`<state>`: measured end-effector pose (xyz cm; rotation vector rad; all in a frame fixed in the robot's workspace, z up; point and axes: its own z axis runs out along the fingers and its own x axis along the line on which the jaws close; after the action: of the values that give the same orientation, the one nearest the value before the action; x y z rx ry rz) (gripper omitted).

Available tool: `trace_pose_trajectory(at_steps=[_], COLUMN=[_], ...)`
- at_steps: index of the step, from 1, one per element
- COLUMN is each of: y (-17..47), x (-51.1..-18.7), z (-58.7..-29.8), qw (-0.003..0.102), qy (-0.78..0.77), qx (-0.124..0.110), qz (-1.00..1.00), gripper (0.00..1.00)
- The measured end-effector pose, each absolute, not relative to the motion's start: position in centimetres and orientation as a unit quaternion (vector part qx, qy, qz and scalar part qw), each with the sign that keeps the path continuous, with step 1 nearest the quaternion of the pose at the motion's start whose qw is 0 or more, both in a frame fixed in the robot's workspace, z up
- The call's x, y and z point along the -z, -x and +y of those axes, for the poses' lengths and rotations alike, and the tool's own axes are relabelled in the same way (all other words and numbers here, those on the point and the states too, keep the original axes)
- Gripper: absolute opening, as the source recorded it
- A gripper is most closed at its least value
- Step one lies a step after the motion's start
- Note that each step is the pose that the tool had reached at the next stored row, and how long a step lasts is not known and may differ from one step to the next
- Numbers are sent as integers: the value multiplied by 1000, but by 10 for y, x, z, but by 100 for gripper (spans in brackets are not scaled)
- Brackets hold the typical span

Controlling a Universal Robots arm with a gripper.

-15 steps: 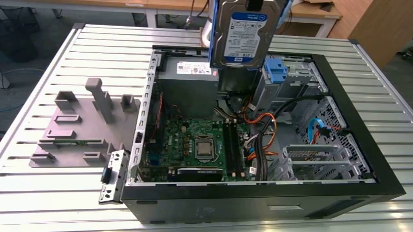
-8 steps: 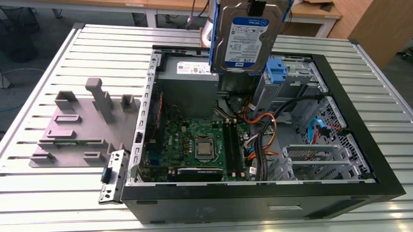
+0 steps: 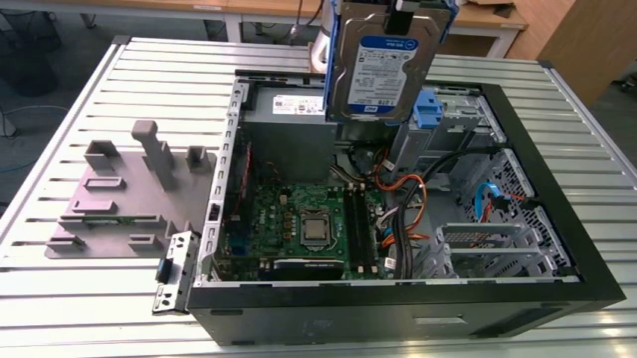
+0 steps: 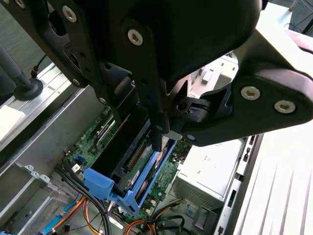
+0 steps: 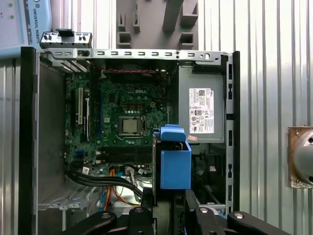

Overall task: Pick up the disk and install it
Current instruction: 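Pick up the disk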

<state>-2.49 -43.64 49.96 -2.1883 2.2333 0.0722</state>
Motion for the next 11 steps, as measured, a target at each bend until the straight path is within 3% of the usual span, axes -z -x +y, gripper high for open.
trace_pose_trajectory(at_steps=[11], y=[25], x=[-498], z=[-459], qw=[7], qy=[697], qx=[-23], qz=[717], gripper=[35])
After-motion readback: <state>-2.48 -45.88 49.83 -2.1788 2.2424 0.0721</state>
